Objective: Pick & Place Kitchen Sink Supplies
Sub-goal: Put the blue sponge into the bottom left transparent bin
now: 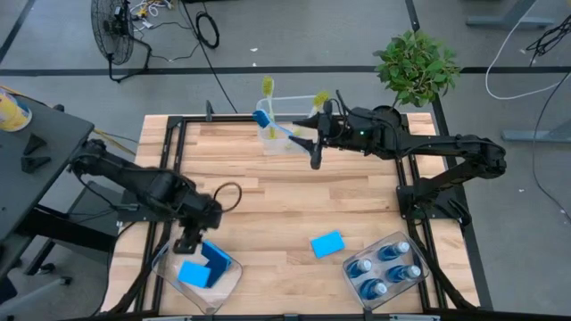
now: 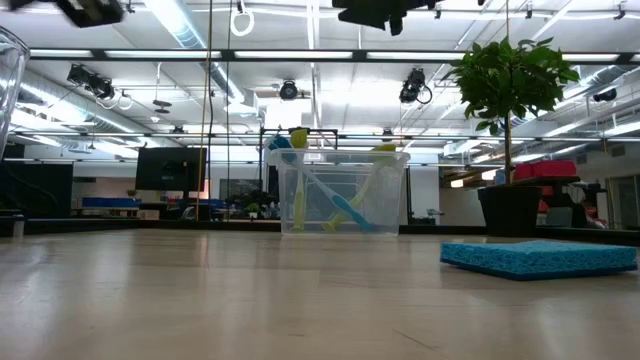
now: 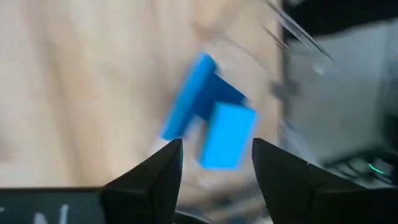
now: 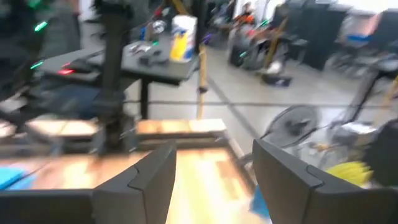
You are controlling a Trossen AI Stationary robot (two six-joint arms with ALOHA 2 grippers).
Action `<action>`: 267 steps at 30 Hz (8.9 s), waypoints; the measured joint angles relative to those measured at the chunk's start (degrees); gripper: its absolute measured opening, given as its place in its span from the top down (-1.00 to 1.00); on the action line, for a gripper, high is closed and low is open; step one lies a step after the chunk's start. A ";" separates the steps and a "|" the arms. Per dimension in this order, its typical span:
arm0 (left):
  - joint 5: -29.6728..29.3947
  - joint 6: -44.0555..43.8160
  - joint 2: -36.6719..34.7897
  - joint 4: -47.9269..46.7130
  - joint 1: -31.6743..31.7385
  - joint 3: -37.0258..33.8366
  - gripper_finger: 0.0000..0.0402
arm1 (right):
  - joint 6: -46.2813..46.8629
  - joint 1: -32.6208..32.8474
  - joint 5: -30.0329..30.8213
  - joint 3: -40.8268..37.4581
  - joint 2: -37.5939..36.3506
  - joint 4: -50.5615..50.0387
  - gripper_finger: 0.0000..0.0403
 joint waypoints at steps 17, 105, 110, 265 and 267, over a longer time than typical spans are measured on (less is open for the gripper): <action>-20.92 17.64 -0.46 16.86 22.50 10.26 0.04 | -0.85 0.10 -26.17 0.00 0.00 -20.51 -0.05; -24.75 21.88 -0.35 24.83 35.53 10.19 0.04 | -1.51 27.08 -18.01 -0.02 32.57 -33.30 0.76; -24.76 22.21 -0.35 24.82 35.53 10.19 0.04 | -0.71 27.06 -18.47 -0.11 32.28 -32.92 0.96; -30.26 13.45 8.67 53.87 37.39 10.19 0.95 | -2.70 2.86 25.18 -0.11 -6.16 15.33 -0.15; -28.47 14.64 6.72 50.01 37.36 10.17 0.95 | -2.62 2.86 25.18 -0.11 -7.38 12.36 -0.13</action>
